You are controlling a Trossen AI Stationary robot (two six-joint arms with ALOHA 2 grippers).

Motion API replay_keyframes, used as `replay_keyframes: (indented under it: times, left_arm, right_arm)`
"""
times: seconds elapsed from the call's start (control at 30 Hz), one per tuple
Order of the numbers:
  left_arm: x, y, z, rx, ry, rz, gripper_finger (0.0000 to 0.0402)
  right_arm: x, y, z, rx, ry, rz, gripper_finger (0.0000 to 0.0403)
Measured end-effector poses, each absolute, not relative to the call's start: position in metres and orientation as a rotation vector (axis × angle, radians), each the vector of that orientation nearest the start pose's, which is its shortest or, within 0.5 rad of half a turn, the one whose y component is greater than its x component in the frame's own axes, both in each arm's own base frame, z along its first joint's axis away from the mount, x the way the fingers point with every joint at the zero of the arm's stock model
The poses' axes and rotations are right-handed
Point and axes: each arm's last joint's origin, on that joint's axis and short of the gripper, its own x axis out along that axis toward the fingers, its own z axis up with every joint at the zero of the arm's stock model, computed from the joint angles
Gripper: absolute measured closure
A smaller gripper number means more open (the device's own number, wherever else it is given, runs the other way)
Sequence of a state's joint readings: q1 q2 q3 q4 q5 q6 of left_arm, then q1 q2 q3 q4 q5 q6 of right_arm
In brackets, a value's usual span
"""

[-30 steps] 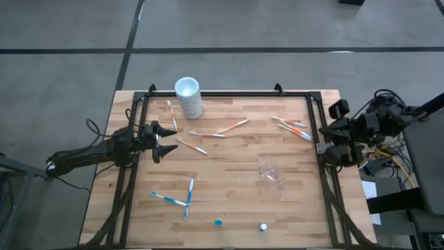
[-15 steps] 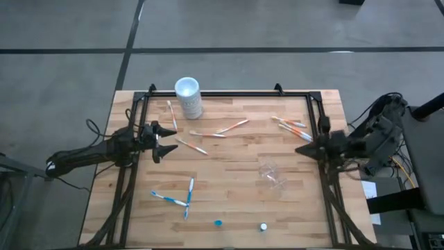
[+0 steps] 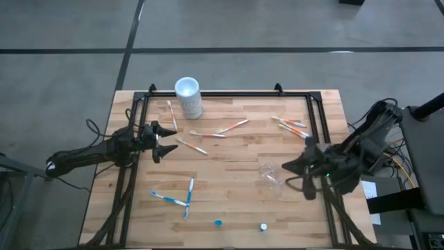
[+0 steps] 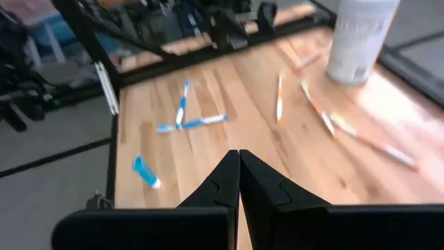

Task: Pick & Place toothbrushing station
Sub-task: Put the mouthwash into the middle section of the transparent organizer

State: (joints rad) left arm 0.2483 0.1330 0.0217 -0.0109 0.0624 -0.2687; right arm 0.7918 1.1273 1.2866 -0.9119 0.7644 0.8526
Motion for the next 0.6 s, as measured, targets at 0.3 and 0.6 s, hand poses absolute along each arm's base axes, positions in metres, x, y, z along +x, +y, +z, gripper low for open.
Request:
replay_keyframes:
  times: [0.3, 0.6]
  left_arm:
    - [0.102, 0.024, 0.159, -0.286, 0.096, 0.201, 0.0051]
    - [0.102, 0.024, 0.159, -0.286, 0.095, 0.201, 0.0051]
  right_arm:
    - [0.183, 0.160, 0.336, 0.381, 0.627, -0.212, 0.0394]
    - [0.201, 0.182, 0.305, 0.562, 0.726, -0.310, 0.0394]
